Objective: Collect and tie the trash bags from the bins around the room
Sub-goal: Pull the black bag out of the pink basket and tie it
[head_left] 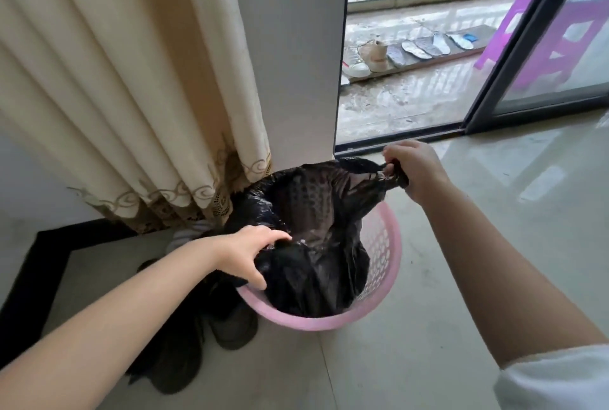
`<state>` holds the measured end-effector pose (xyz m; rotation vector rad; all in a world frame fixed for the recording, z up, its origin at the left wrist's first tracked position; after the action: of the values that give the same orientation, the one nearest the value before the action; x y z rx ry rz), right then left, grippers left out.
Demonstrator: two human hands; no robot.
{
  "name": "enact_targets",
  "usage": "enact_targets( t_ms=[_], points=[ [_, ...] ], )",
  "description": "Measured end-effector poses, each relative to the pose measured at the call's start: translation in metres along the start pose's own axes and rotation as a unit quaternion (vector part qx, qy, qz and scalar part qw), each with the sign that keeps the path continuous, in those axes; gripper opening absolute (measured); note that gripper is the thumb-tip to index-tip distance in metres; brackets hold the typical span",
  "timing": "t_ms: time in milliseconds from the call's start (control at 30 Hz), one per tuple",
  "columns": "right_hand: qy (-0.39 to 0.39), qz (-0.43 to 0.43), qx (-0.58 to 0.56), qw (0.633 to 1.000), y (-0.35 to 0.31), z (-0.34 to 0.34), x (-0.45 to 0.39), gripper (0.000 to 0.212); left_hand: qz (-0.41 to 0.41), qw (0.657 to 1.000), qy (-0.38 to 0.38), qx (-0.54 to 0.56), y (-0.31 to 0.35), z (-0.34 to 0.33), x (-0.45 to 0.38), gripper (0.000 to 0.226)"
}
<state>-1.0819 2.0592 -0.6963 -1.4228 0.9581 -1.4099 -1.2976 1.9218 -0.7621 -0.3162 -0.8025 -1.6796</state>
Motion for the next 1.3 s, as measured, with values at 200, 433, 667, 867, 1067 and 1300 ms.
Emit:
enact_targets(
  t_ms=[200,433,667,867,1067,1300],
  points=[
    [0.076,0.004,0.263,0.962,0.021,-0.024,-0.006,0.050,0.152,0.964,0.203,-0.076,-0.057,0.005,0.027,0.047],
    [0.034,-0.005,0.604,0.796,0.064,-0.051,-0.002,0.035,0.261,0.820,0.289,0.419,-0.102,-0.012,0.043,0.023],
    [0.063,0.075,0.570,0.815,0.060,-0.053,-0.003,0.023,0.065,0.867,0.450,0.204,-0.053,0.069,0.047,0.021],
    [0.068,0.194,0.340,0.918,0.002,-0.040,0.008,0.048,-0.030,0.632,0.522,0.571,-0.029,0.110,0.044,0.028],
    [0.068,0.112,0.522,0.843,-0.048,-0.037,0.008,0.035,0.278,0.886,0.322,0.182,-0.032,0.127,0.034,0.016],
    [0.052,0.081,0.624,0.775,-0.119,-0.034,0.006,0.010,0.289,0.902,0.312,0.078,-0.013,0.159,0.047,0.024]
  ],
)
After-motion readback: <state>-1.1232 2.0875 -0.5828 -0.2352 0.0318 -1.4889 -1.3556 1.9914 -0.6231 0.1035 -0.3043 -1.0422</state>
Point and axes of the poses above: each hand's wrist, its own x-axis away from the middle knuckle, its own z-axis out of the back of the hand, y = z × x, the point moved 7 cm from there along -x, towards the middle knuckle, and after that the axes turned 4 degrees about -z, right-handed, at the moved point
